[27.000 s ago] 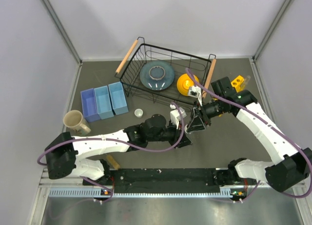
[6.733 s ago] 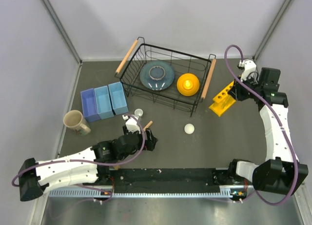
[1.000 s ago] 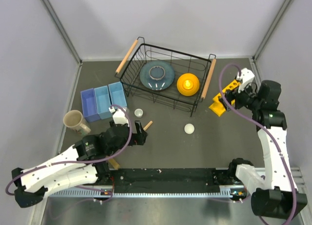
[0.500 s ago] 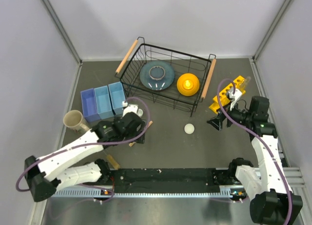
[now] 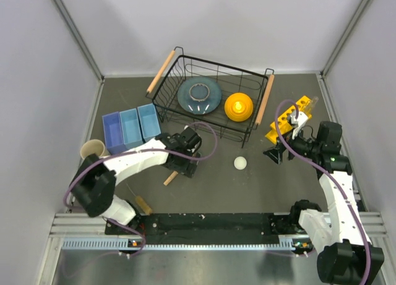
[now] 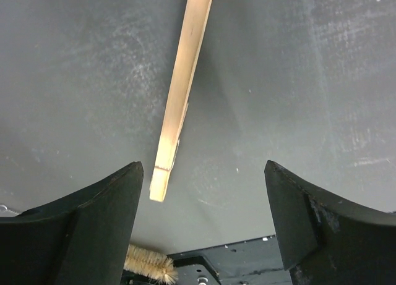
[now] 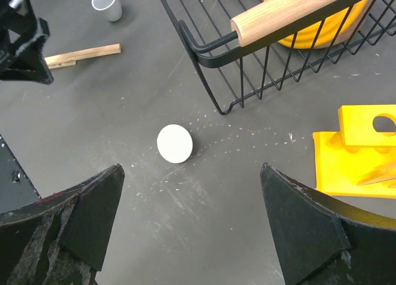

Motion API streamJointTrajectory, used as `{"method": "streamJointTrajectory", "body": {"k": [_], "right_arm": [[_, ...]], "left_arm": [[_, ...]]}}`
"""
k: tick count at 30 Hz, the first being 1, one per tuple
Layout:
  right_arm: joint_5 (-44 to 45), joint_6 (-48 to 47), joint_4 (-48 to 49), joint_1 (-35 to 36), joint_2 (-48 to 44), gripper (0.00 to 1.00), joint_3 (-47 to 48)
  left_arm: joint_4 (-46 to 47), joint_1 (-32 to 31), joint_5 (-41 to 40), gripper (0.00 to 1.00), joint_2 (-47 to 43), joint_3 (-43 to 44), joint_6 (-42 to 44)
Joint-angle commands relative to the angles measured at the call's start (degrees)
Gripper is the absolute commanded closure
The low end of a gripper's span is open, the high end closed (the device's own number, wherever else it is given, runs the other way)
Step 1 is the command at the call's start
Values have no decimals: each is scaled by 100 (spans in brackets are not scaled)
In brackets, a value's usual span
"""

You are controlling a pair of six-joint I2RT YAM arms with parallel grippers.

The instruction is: Organize the chemistry lab equipment

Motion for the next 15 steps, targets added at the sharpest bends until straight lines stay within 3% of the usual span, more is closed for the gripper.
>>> {"method": "streamJointTrajectory", "body": {"k": [1, 15], "right_arm": [[73, -110, 196, 26, -47, 8, 64], [161, -163, 179, 17, 59, 7, 46]], "left_arm": [[142, 179, 220, 18, 617, 362, 648], [159, 575, 862, 52, 1489, 468, 930]]}}
